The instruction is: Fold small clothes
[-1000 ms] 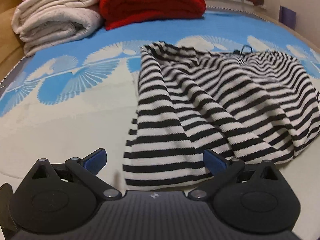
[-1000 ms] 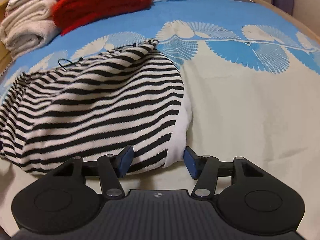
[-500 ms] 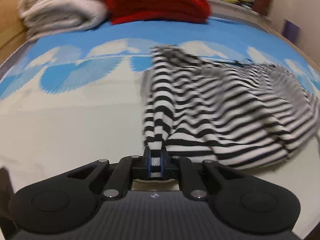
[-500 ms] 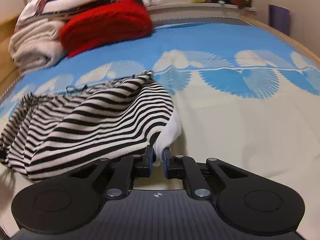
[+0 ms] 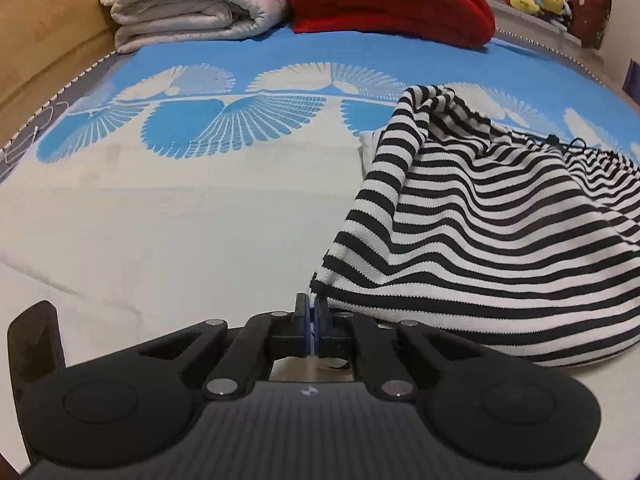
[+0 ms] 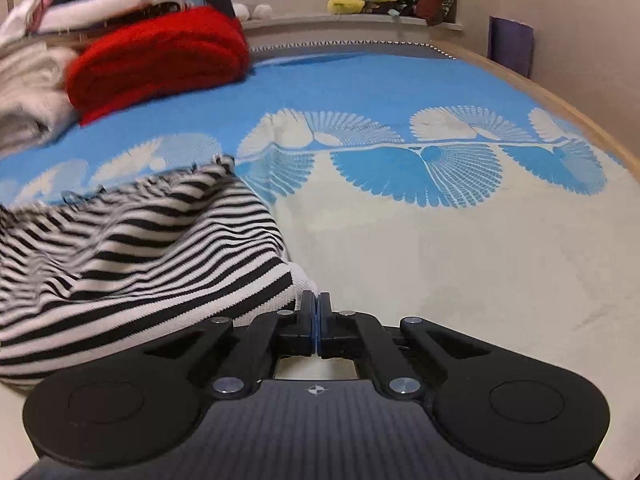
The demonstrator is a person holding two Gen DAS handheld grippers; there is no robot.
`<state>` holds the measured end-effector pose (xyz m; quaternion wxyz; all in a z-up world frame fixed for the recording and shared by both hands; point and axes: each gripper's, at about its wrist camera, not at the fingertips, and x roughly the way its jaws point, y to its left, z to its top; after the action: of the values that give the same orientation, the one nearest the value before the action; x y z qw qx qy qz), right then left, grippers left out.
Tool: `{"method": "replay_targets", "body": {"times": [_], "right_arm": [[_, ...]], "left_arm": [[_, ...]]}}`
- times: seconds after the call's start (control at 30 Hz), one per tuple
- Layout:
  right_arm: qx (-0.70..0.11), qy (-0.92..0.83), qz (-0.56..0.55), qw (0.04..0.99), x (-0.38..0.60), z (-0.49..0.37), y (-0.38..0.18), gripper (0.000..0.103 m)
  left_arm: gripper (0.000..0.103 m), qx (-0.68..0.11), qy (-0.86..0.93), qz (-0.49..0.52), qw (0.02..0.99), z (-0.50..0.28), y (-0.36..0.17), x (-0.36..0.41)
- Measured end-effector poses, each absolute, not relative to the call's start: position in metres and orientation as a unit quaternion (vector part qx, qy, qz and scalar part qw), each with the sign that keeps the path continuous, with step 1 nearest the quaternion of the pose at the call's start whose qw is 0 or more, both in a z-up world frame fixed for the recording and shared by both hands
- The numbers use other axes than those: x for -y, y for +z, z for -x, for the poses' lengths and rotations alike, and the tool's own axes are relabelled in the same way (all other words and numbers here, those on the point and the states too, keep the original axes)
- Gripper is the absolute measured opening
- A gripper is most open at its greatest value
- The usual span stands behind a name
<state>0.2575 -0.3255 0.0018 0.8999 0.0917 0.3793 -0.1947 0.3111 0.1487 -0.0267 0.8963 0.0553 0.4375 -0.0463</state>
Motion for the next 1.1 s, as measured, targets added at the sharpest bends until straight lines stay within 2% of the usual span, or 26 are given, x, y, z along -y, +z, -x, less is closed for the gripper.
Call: {"method": "replay_targets", "body": {"times": [0.13, 0.23, 0.27, 0.3, 0.33, 0.37, 0.47, 0.57, 0.67, 0.73, 0.77, 0.8, 0.83, 0.87, 1.03, 1.1], "right_arm": [[-0.434, -0.202, -0.088, 0.874, 0.322, -0.267, -0.018, 0.0], [-0.427, -0.226, -0.098, 0.87, 0.327, -0.262, -0.015, 0.005], [-0.415, -0.227, -0.102, 0.875, 0.33, -0.259, -0.009, 0.023], [-0.397, -0.227, -0.114, 0.882, 0.333, -0.252, -0.002, 0.051], [-0.381, -0.223, -0.127, 0.888, 0.335, -0.247, 0.002, 0.062], [-0.367, -0.215, -0.138, 0.894, 0.337, -0.243, 0.006, 0.067], [-0.366, -0.166, -0.15, 0.903, 0.333, -0.246, 0.007, 0.066], [-0.398, -0.155, -0.139, 0.894, 0.323, -0.264, -0.006, 0.067], [-0.432, -0.16, -0.113, 0.88, 0.311, -0.281, -0.019, 0.068], [-0.437, -0.166, -0.107, 0.877, 0.308, -0.287, -0.023, 0.062], [-0.437, -0.161, -0.106, 0.879, 0.307, -0.288, -0.022, 0.041], [-0.433, -0.156, -0.107, 0.881, 0.307, -0.288, -0.019, 0.013], [-0.424, -0.155, -0.108, 0.886, 0.307, -0.285, -0.015, 0.006], [-0.417, -0.158, -0.106, 0.889, 0.307, -0.282, -0.013, 0.002], [-0.409, -0.207, -0.109, 0.882, 0.318, -0.263, -0.01, 0.0], [-0.413, -0.24, -0.079, 0.875, 0.318, -0.255, -0.014, 0.0]], "left_arm": [[0.003, -0.44, -0.056, -0.049, 0.895, -0.306, -0.028, -0.152], [0.018, -0.433, -0.067, -0.05, 0.897, -0.299, -0.026, -0.15], [0.032, -0.429, -0.067, -0.051, 0.9, -0.297, -0.023, -0.149], [0.047, -0.42, -0.068, -0.049, 0.904, -0.295, -0.02, -0.149], [0.054, -0.413, -0.069, -0.043, 0.907, -0.293, -0.017, -0.149], [0.065, -0.406, -0.073, -0.033, 0.91, -0.292, -0.014, -0.15], [0.078, -0.398, -0.085, -0.01, 0.913, -0.295, -0.009, -0.144], [0.084, -0.409, -0.091, -0.002, 0.908, -0.305, -0.012, -0.13], [0.084, -0.423, -0.098, -0.02, 0.901, -0.316, -0.02, -0.108], [0.078, -0.427, -0.084, -0.051, 0.899, -0.322, -0.028, -0.095], [0.061, -0.43, -0.08, -0.059, 0.897, -0.324, -0.032, -0.092], [0.042, -0.437, -0.08, -0.058, 0.894, -0.326, -0.035, -0.09], [0.035, -0.443, -0.086, -0.045, 0.891, -0.328, -0.036, -0.092], [0.027, -0.445, -0.09, -0.036, 0.891, -0.329, -0.037, -0.093], [0.023, -0.446, -0.075, -0.025, 0.892, -0.331, -0.033, -0.097], [0.02, -0.444, -0.062, -0.014, 0.894, -0.332, -0.031, -0.097]]}}
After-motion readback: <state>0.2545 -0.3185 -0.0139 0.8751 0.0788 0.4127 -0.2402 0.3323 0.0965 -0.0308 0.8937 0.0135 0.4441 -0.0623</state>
